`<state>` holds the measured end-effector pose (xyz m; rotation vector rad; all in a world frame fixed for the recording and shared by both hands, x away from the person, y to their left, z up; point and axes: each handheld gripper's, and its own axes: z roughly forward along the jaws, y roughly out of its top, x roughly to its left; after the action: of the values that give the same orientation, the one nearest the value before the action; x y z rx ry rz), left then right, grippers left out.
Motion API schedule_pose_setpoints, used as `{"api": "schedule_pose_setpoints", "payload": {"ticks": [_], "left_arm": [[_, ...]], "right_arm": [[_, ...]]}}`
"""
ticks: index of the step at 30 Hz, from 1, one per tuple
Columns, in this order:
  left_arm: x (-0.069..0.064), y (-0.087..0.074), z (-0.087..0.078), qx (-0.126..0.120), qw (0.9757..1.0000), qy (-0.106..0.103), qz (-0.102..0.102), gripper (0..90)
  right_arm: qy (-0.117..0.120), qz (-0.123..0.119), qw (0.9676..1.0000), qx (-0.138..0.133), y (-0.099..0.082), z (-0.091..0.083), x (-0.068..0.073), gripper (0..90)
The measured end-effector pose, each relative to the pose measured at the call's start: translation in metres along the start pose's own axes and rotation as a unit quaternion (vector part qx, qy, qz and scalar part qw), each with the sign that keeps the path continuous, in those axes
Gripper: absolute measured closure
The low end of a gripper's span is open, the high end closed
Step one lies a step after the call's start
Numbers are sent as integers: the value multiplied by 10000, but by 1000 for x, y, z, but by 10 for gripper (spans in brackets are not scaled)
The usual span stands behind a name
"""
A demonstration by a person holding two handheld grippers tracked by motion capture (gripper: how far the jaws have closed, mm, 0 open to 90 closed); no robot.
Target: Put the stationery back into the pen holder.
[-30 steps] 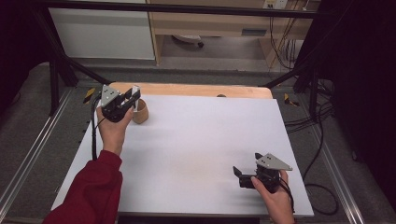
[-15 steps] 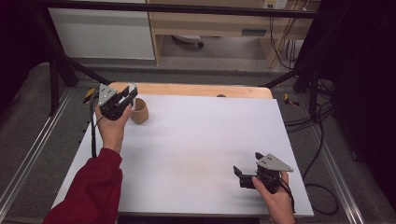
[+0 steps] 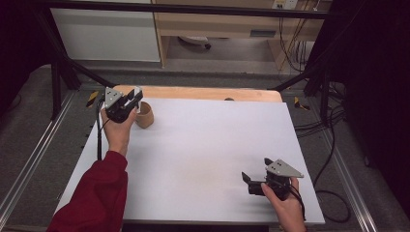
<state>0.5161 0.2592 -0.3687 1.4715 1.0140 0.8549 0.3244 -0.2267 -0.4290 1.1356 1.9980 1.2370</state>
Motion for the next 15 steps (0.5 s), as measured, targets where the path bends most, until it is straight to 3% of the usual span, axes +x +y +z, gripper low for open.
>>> {"api": "schedule_pose_setpoints", "payload": {"ticks": [8, 15], "left_arm": [[7, -11, 10, 48, 9999, -49, -112, 711], [7, -15, 15, 55, 9999, 35, -92, 711]], "right_arm": [[6, 39, 10000, 28, -1, 1, -1, 33], [20, 33, 10000, 31, -1, 1, 0, 33]]}}
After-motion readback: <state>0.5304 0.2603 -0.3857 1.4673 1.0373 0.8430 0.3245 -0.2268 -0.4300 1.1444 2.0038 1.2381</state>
